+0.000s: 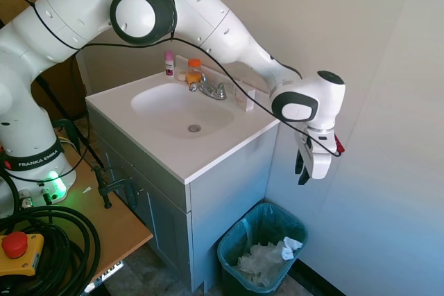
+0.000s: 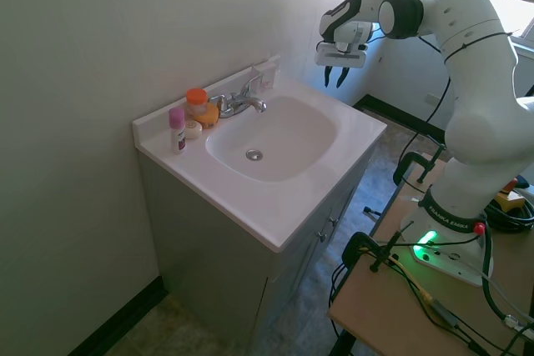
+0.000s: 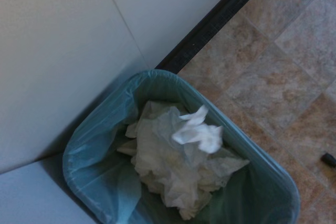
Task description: Throw the tissue in the trash bin
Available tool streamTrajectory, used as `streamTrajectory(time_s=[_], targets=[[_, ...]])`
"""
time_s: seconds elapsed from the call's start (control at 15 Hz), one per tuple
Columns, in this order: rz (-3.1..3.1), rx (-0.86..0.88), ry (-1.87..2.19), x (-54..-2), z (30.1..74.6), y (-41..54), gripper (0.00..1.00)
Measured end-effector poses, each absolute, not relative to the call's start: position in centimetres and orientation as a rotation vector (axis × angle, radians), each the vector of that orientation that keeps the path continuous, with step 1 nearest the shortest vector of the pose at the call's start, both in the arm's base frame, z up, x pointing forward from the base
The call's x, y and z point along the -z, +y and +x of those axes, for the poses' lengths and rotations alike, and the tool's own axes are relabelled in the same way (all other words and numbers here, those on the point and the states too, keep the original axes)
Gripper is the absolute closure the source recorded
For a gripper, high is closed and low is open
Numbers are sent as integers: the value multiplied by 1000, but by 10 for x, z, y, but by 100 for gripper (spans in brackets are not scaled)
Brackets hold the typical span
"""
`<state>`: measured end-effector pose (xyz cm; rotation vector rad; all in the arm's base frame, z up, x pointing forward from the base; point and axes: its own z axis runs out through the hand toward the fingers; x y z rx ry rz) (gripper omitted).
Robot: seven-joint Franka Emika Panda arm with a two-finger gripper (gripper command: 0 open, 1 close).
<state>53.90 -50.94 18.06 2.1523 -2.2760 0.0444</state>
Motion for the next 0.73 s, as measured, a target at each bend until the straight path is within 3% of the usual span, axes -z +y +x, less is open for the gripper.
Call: streamTrajectory(time_s=[0.13,0.33,0.53,0.73], targets=[[2159,-35,-2275,-192,524,-515,0],[2259,-87,-2205,-217,536,-503,0],[2344,-203,-2152,-285,540,-473,0],[2414,-283,-2098,-345,515,-454,0]])
